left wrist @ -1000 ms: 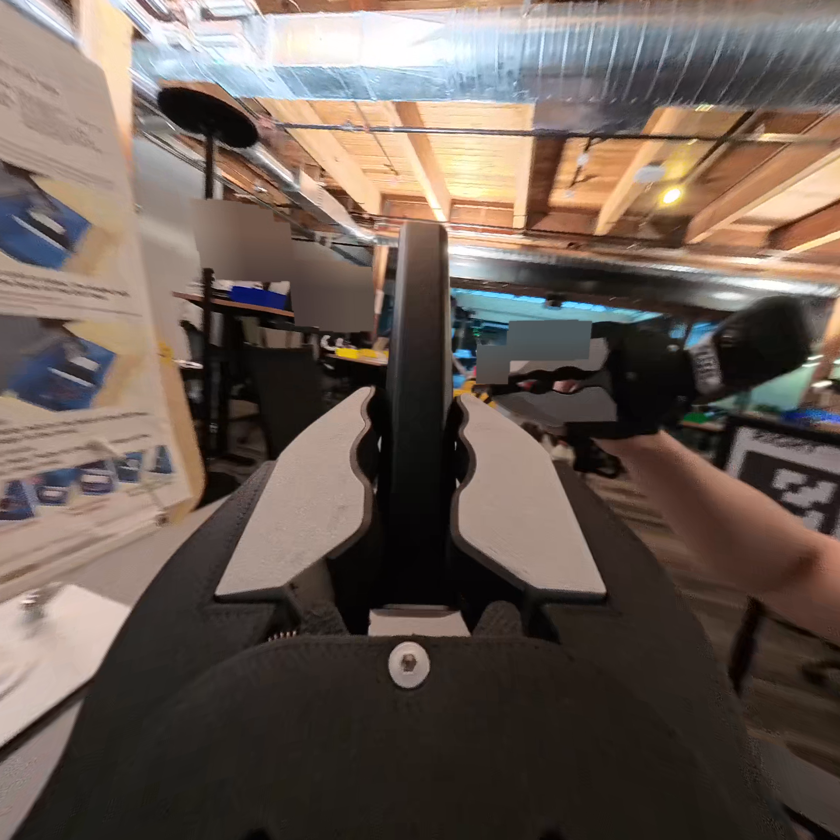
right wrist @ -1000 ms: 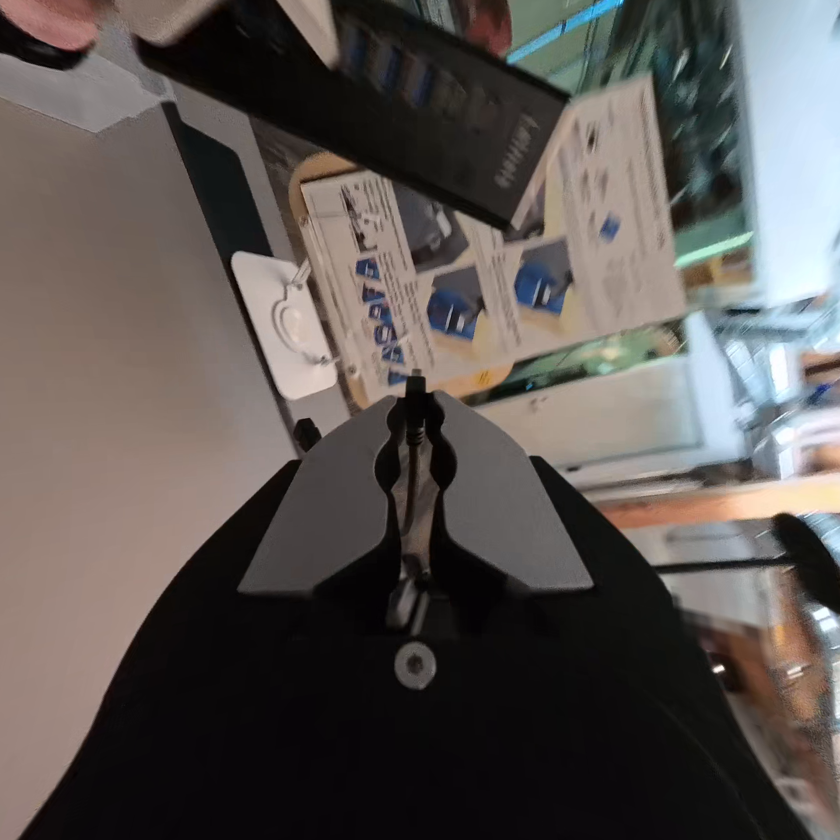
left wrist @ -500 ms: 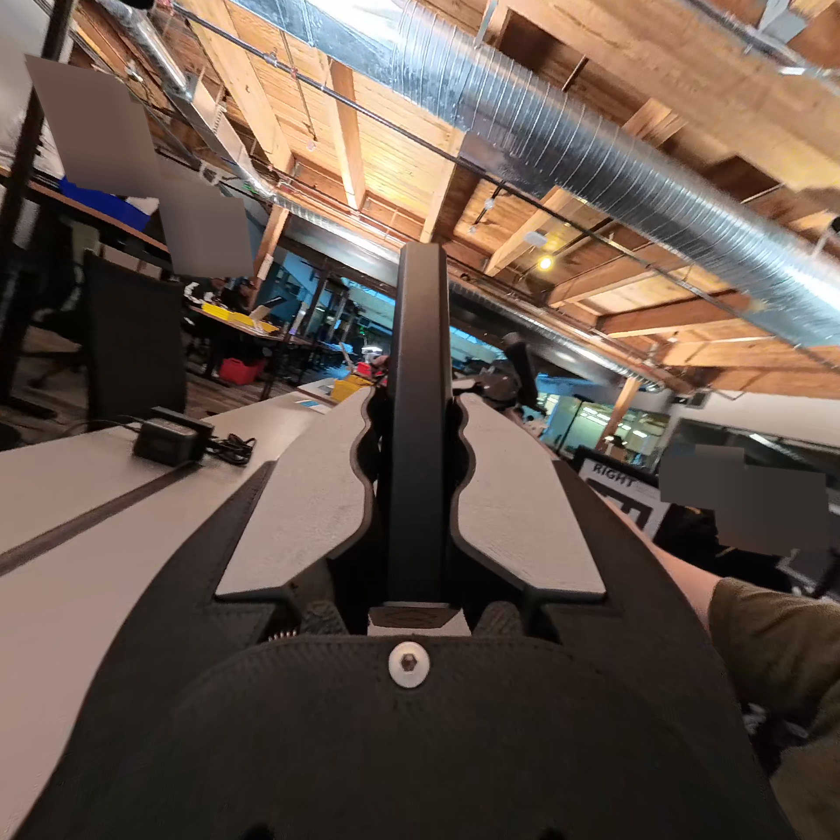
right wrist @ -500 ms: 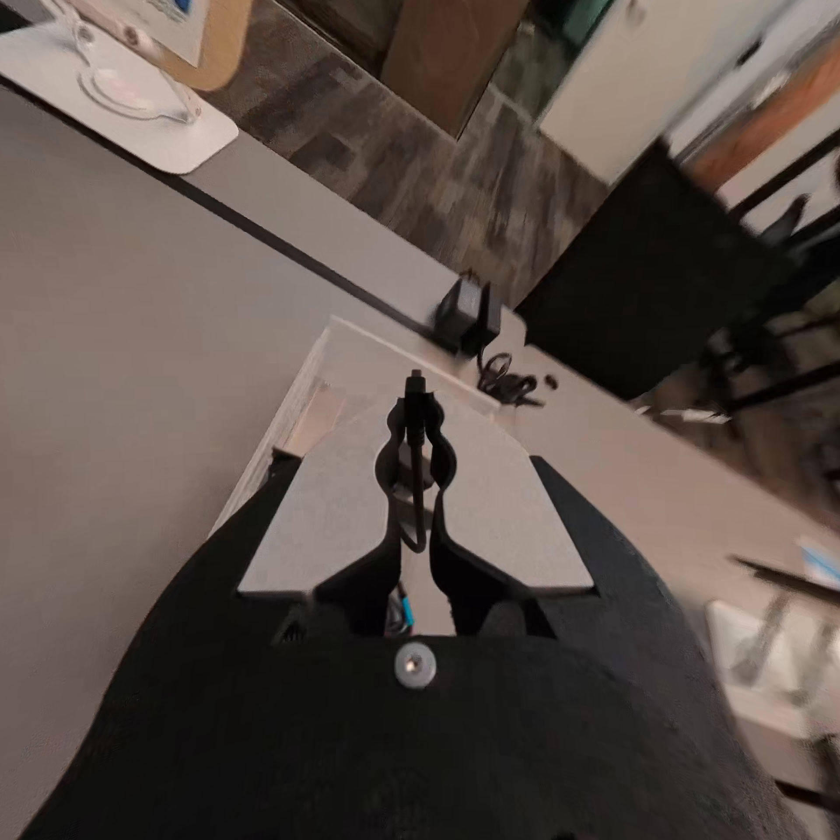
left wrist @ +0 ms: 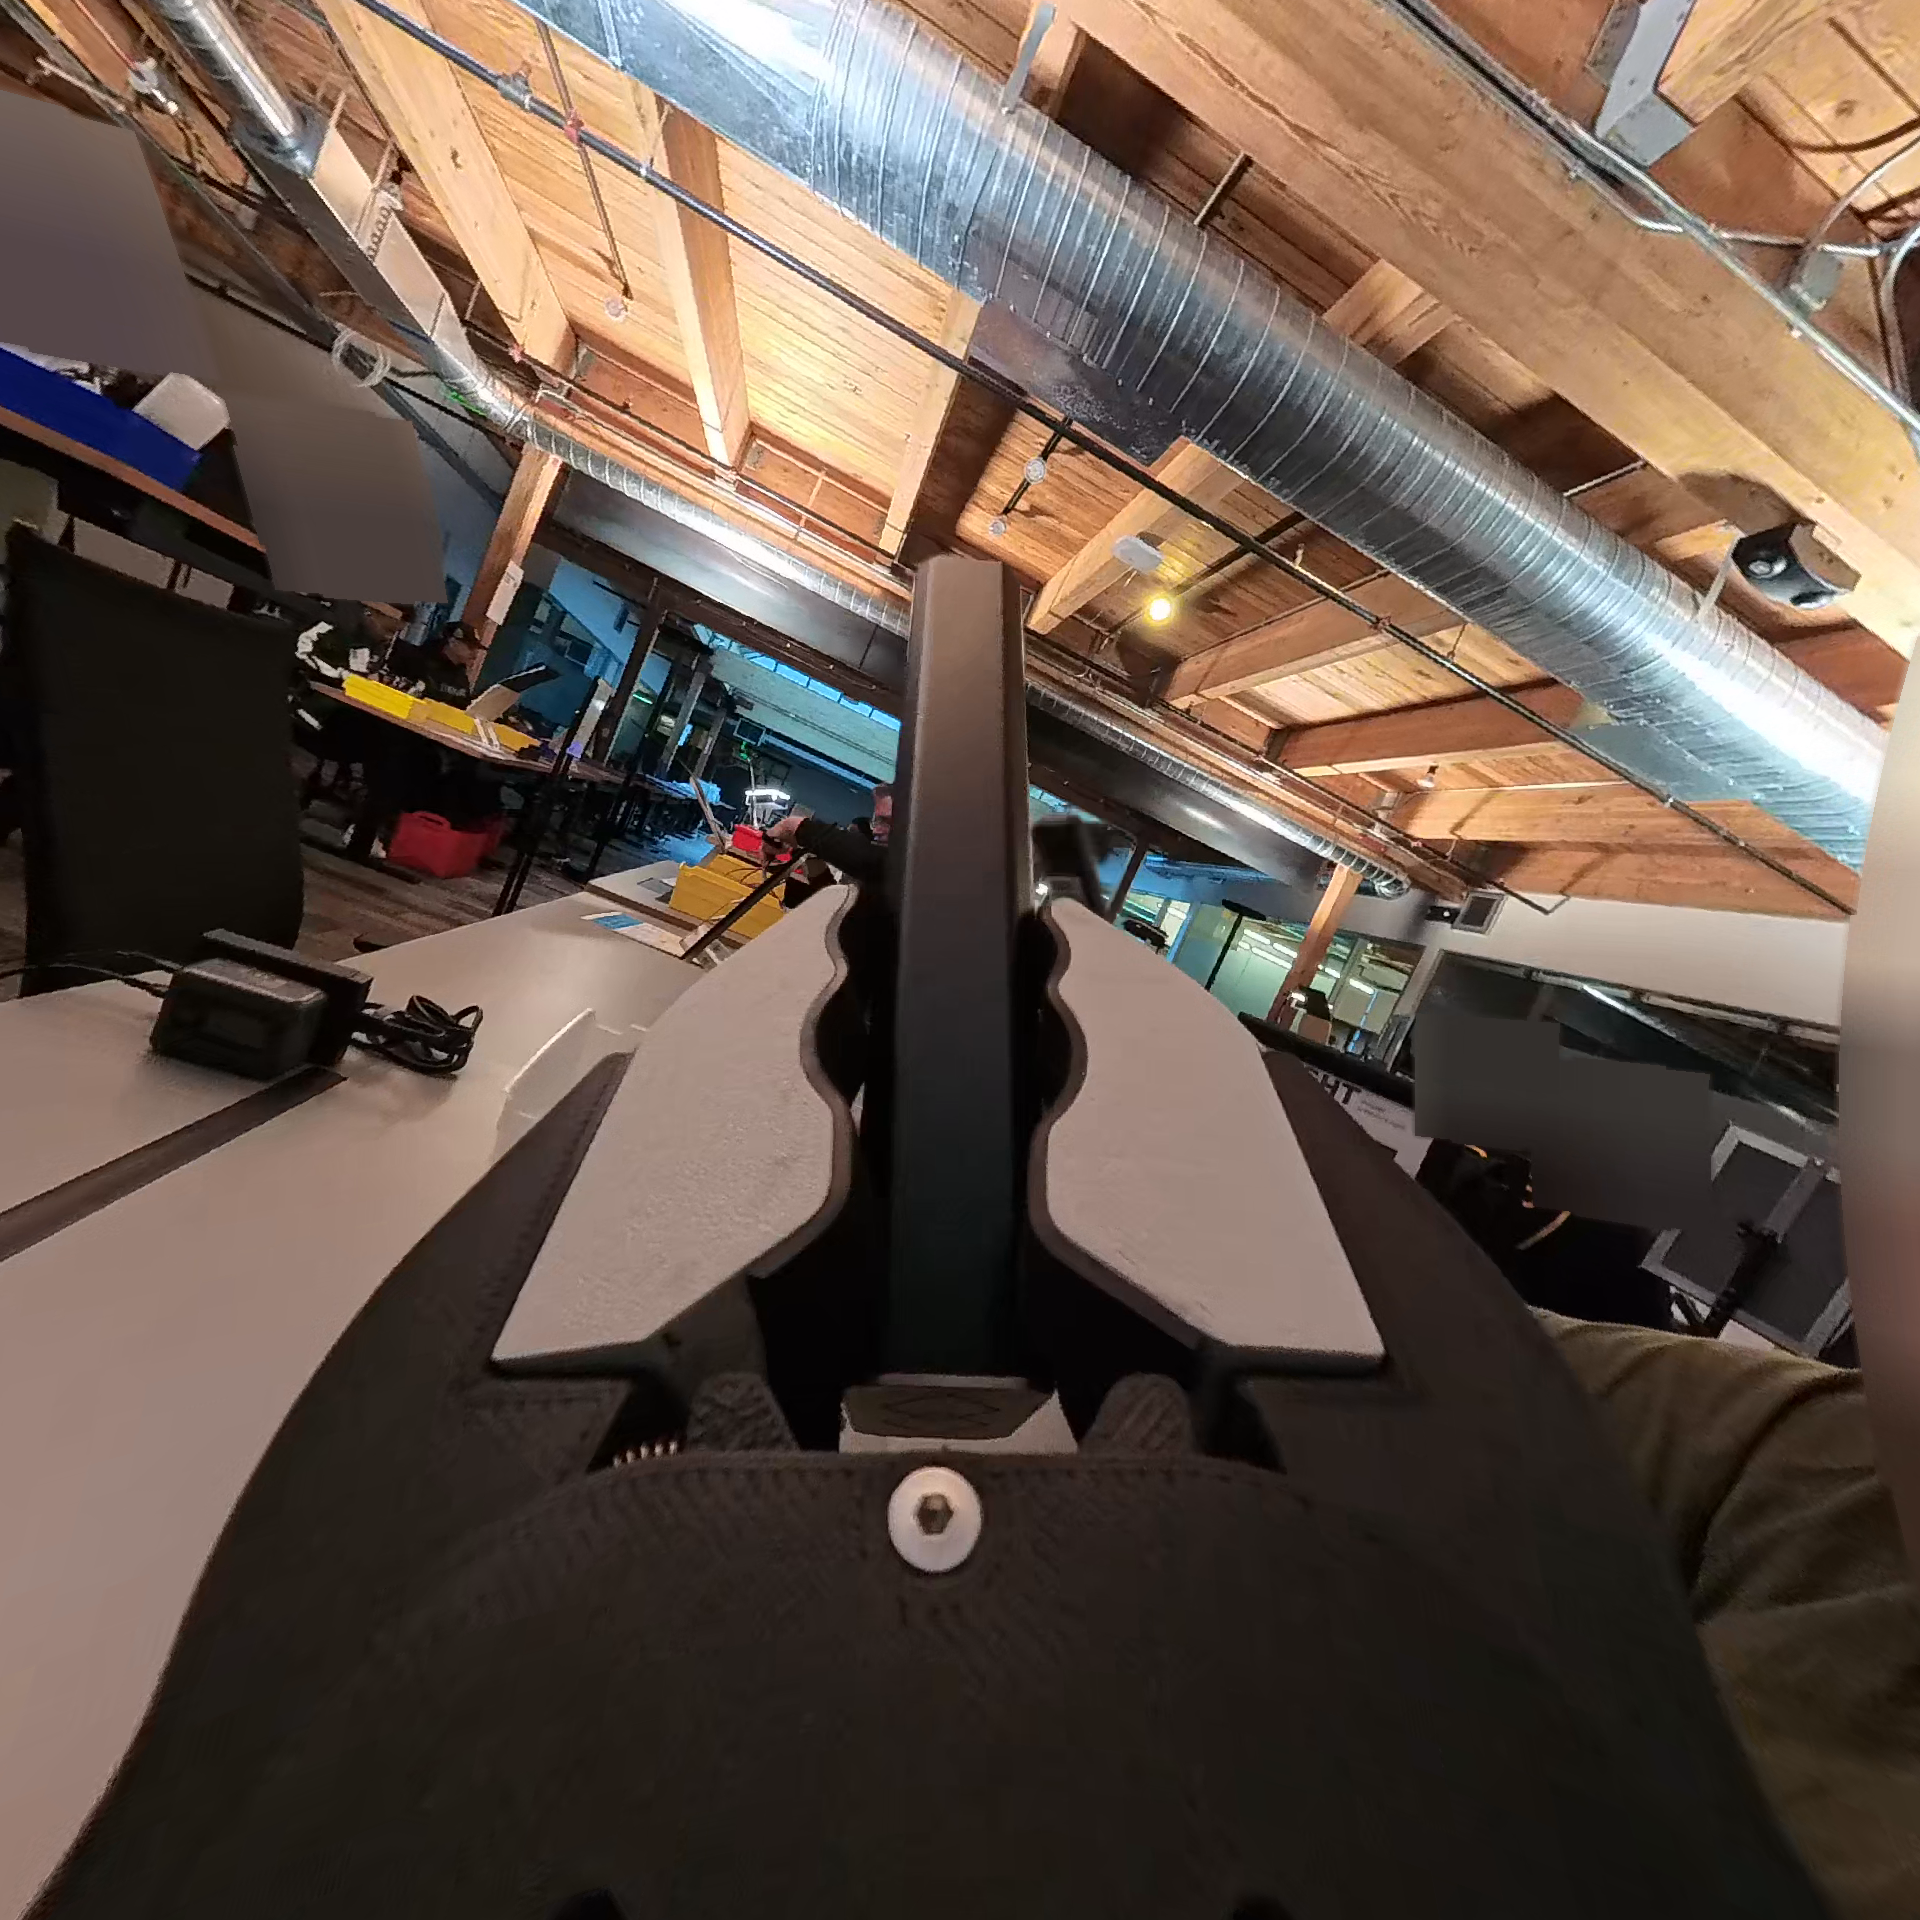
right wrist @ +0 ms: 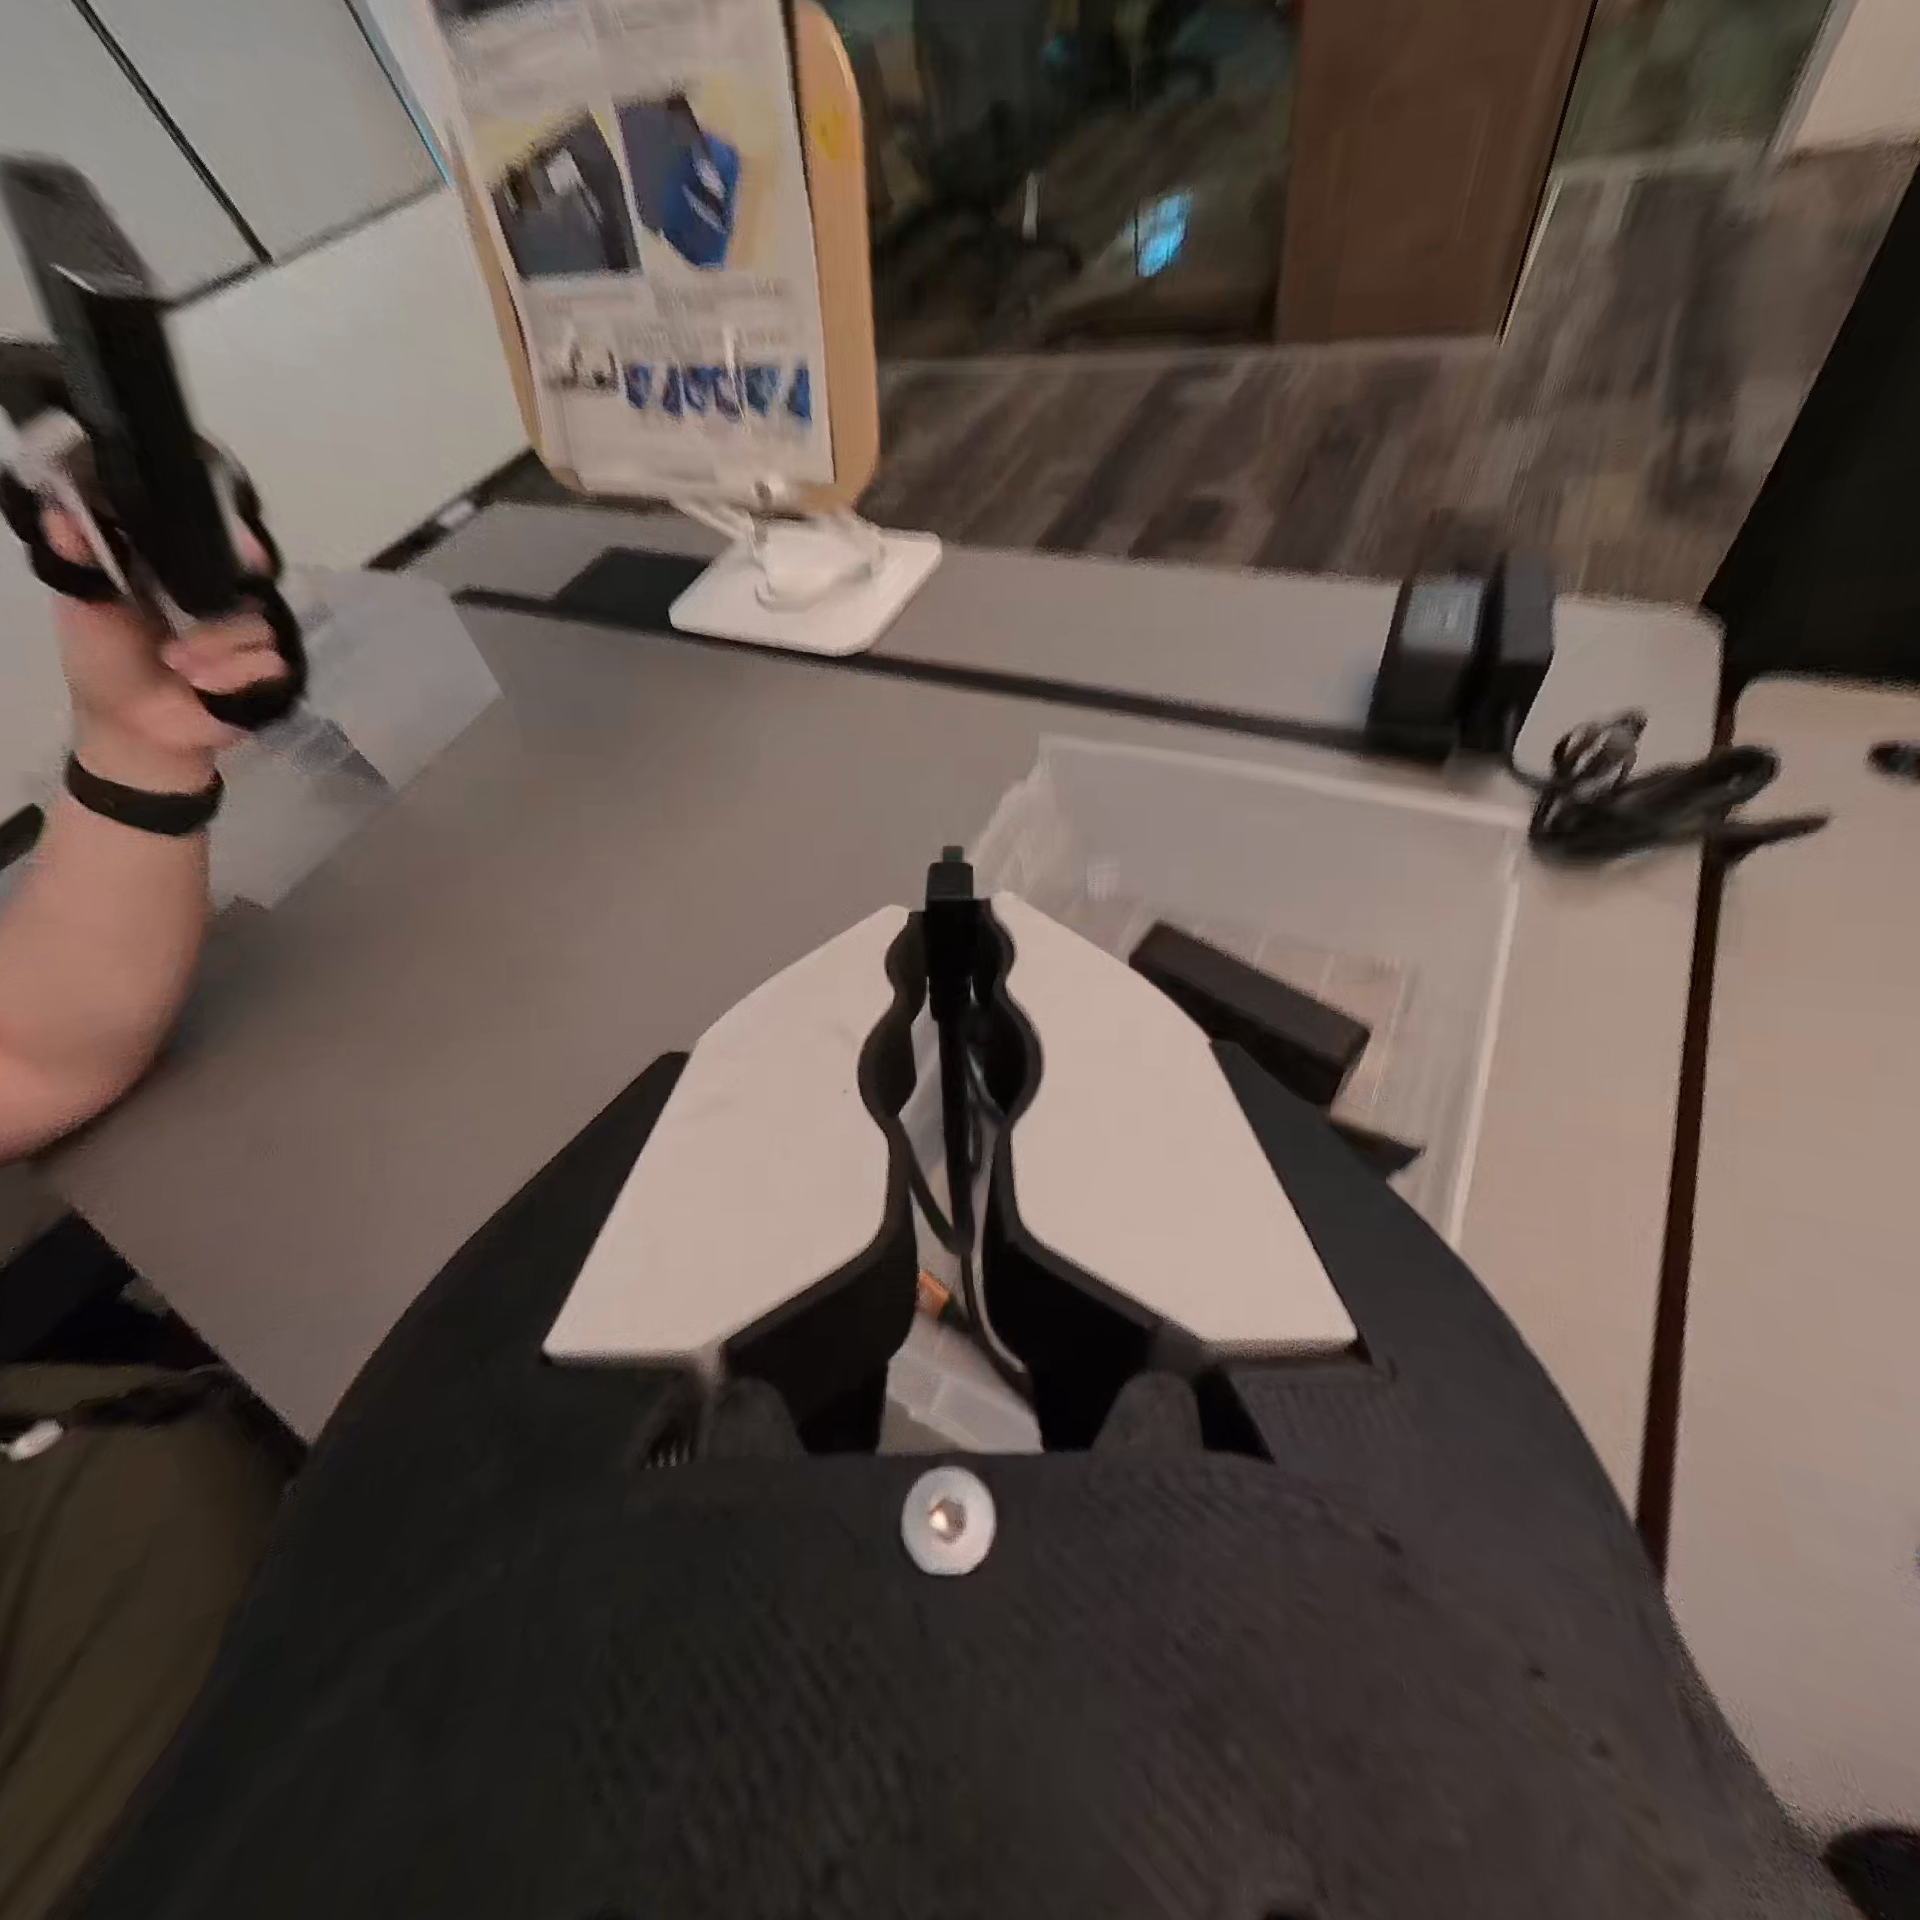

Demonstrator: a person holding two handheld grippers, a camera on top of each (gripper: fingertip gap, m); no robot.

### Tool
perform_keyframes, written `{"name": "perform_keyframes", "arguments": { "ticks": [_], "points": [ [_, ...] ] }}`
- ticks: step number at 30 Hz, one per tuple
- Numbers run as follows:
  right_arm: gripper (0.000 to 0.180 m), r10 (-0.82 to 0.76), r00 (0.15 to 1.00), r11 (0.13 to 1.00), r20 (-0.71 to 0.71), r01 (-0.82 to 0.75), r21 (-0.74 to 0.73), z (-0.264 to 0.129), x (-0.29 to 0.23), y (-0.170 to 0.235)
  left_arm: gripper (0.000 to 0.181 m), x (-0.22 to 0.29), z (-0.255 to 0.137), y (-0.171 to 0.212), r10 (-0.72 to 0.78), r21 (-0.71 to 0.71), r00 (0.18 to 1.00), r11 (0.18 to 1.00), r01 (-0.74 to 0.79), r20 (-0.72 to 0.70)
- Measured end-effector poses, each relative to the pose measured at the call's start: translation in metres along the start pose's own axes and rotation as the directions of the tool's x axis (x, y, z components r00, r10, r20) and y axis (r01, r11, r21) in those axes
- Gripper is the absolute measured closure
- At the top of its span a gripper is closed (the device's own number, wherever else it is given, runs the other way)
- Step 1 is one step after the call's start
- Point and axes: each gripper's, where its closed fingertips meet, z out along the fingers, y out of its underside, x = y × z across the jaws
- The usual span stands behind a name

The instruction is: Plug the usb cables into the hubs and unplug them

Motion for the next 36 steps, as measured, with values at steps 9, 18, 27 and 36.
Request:
{"name": "perform_keyframes", "arguments": {
  "ticks": [9,18,27,36],
  "points": [
    [0.152,0.005,0.947,0.923,-0.322,-0.128,-0.362,0.068,0.087,0.138,0.153,0.009,0.008,0.008,-0.053,-0.002,0.997,0.999,0.053,-0.061],
    [0.115,-0.237,0.912,0.884,-0.334,0.345,0.316,0.097,-0.073,-0.038,0.153,0.002,0.023,0.029,-0.109,-0.04,0.992,0.994,0.106,-0.068],
    [0.122,0.083,0.782,0.837,0.617,-0.391,0.383,0.218,-0.275,-0.048,0.153,-0.001,0.034,0.052,-0.103,-0.096,0.993,0.99,0.098,-0.049],
    [0.153,0.039,0.74,0.87,0.671,-0.355,0.341,0.227,-0.28,-0.053,0.152,-0.011,0.039,0.066,-0.129,-0.144,0.991,0.982,0.122,-0.045]
  ]
}}
